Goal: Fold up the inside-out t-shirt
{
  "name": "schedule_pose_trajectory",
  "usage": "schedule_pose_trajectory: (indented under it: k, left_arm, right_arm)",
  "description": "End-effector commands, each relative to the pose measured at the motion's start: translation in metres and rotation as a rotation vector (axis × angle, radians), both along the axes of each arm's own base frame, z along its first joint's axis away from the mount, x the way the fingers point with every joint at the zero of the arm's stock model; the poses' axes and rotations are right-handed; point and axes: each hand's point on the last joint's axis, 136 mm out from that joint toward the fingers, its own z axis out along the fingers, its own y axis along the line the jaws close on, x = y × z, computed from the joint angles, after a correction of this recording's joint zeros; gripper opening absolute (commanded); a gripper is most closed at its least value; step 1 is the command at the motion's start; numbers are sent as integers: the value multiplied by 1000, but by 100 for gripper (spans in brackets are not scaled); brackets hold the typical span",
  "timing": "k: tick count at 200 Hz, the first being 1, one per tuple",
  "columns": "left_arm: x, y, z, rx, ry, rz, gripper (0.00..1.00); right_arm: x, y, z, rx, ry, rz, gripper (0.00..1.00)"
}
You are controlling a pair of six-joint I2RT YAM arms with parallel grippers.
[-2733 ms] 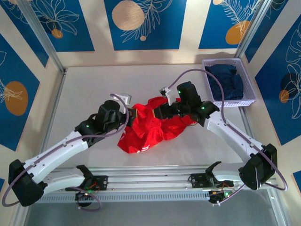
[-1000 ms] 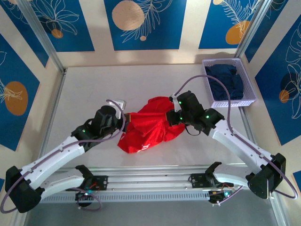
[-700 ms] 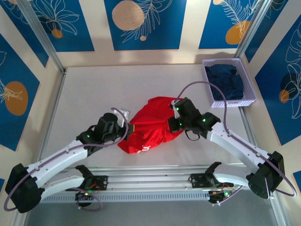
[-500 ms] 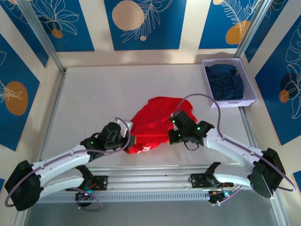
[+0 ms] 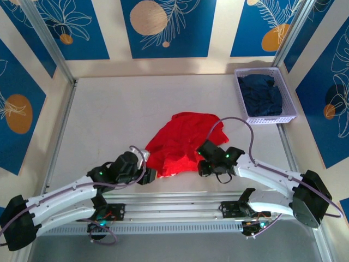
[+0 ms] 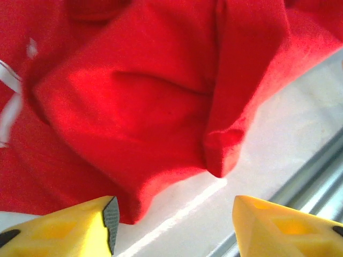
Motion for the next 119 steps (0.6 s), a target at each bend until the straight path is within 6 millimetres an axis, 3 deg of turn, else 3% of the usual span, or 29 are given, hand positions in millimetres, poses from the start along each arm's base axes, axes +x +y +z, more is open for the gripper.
schedule_pose_trajectory:
  k: [1, 25, 52, 67, 86, 119]
  left_arm:
    - [32, 23, 30, 86, -124, 157, 65]
    - [73, 29, 47, -8, -75, 276, 72]
    - [119, 31, 26, -64, 97, 349, 76]
    - [135, 24, 6, -36, 165, 332, 76]
    - [143, 9, -13, -52, 243, 286, 77]
    - [144, -7, -32, -67, 317, 226, 78]
  right_arm:
    - [31, 0, 33, 4, -136, 1, 42]
    - [81, 17, 63, 189, -219, -32, 47]
    - [146, 15, 76, 275, -279, -81, 52]
    - [184, 14, 67, 218, -288, -84, 62]
    - [223, 23, 51, 133, -263, -50, 66]
    - [262, 48, 18, 90, -188, 34, 74]
